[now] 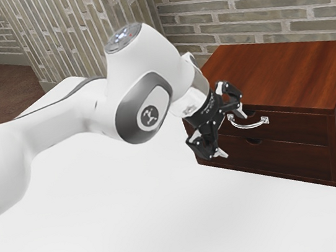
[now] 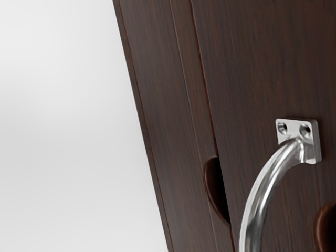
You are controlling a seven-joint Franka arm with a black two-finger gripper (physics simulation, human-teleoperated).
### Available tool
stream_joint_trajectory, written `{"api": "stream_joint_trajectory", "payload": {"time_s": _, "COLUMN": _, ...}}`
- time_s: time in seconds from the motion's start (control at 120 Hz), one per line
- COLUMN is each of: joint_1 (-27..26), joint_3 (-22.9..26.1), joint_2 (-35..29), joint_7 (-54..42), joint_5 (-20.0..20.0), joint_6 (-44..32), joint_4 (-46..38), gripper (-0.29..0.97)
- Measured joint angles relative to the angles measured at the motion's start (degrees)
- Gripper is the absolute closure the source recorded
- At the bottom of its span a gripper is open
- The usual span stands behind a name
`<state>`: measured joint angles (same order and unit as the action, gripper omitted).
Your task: Pull the drawer handle with one arm to open the drawer
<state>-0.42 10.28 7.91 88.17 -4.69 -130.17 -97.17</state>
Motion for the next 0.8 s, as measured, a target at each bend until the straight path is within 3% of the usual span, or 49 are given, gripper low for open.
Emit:
{"api": "stream_joint_trajectory", "payload": {"time_s": 0.417, "joint_1": 0.0, "joint_3": 0.0, "joint_2": 1.48, "joint_7": 0.3, "joint_5": -0.06, "joint_6": -1.37, "joint_4": -0.34, "gripper": 0.02}}
{"api": "stream_joint_trajectory", "payload": {"time_s": 0.8, "joint_1": -0.01, "joint_3": 0.02, "joint_2": 0.61, "joint_7": 0.5, "joint_5": -0.04, "joint_6": -0.96, "joint_4": -0.14, "gripper": 0.42}}
